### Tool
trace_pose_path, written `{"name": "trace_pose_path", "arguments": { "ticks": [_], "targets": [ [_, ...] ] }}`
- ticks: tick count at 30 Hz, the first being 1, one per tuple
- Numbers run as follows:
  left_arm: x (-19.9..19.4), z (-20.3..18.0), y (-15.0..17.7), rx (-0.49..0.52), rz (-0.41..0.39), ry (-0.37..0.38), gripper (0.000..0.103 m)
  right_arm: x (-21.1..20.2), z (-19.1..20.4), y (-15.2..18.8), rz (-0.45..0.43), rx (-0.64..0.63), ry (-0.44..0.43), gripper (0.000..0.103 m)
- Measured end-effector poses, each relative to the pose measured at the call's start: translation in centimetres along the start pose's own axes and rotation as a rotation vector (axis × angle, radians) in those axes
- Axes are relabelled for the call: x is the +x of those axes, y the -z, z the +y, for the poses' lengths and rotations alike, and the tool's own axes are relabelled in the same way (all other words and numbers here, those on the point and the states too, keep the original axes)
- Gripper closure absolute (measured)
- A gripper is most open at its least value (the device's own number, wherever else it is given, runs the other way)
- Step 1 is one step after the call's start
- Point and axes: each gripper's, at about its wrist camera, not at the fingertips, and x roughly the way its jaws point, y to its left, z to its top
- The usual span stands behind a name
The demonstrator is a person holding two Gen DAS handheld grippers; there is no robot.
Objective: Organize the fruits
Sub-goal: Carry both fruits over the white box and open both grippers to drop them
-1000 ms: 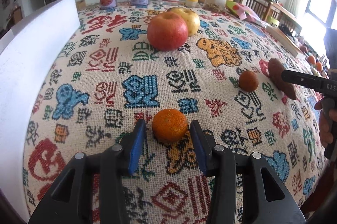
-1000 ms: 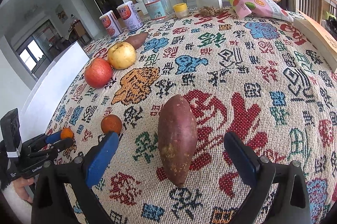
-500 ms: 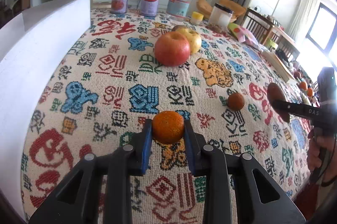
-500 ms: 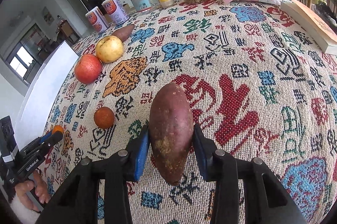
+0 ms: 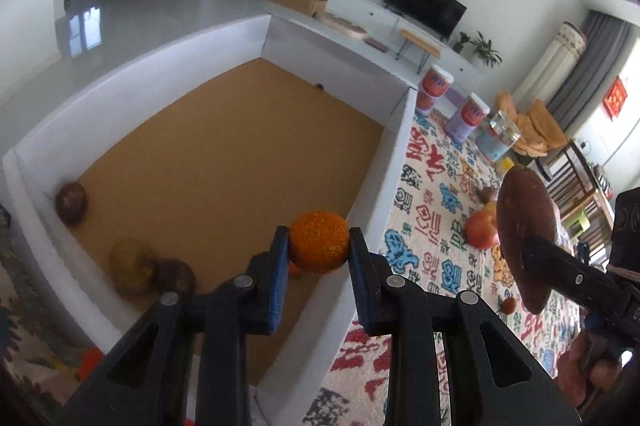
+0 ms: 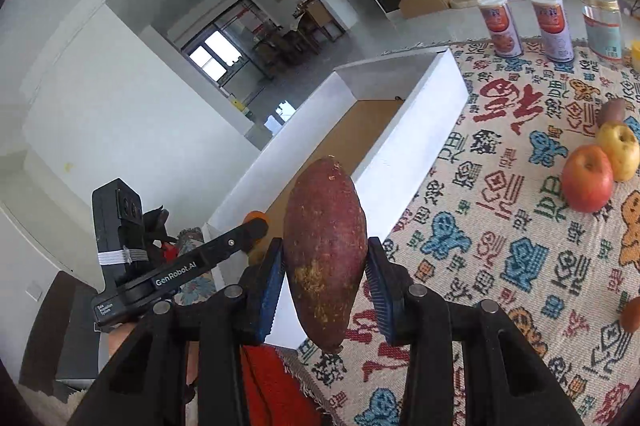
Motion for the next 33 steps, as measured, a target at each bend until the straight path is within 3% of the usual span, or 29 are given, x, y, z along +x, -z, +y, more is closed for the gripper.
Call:
{"name": "trace_pose_path", "arguments": {
  "ticks": [3,9,11,13,15,17,19,23,25,26,29,33],
  "targets": [
    [1.9,2.2,-0.1,-0.036,0.039,-0.049,0.074,6.6,3.5,-2.0,0.057,-0.034,-0.035,0.063],
    [4.1,3.7,0.6,-0.062,0.095,-0.077,0.073,16.9,4.9,-2.8,0.18,-0.068,0.086,0.063],
    [4.1,3.8,0.9,-0.054,0.094,-0.081,0.073,19.2,4.4,-2.3,0.225,-0.052,0.117,0.063],
    [3.5,3.4,1.4,-0.025,0.081,-0.09,0.071,19.8,5.0,-2.0,0.21,-0.108,0.194,0.06],
    [2.8,2.9,1.7,-0.007,0.061,-0.088,0.066,19.9,5.0,-2.1,0.212,-0.095,0.16,0.057],
    [1.8,2.6,1.9,0.001,0.026,-0.095,0.055,18.9,4.4,-2.4,0.195,-0.066,0.128,0.049],
    [0.8,2.0,2.1,0.009,-0.017,-0.109,0.033,16.8,4.1,-2.6,0.15,-0.074,0.131,0.049],
    [-0.8,-1.6,3.4,0.088,-0.083,-0.057,0.019,10.1,2.6,-1.5,0.043,-0.149,0.196,0.039],
    [-1.2,-4.4,4.6,0.152,-0.099,-0.006,0.012,6.0,0.3,0.4,-0.01,-0.184,0.271,0.025],
    [-1.1,-5.9,5.3,0.184,-0.095,0.024,0.01,4.1,-1.1,1.8,-0.031,-0.197,0.318,0.023],
    [0.9,-10.6,7.6,0.281,-0.023,0.118,0.007,-2.3,-6.3,6.7,-0.057,-0.194,0.489,0.023],
    [5.4,-16.7,11.5,0.416,0.088,0.183,0.007,-10.5,-14.5,12.0,-0.07,-0.081,0.719,0.023]
  ]
}}
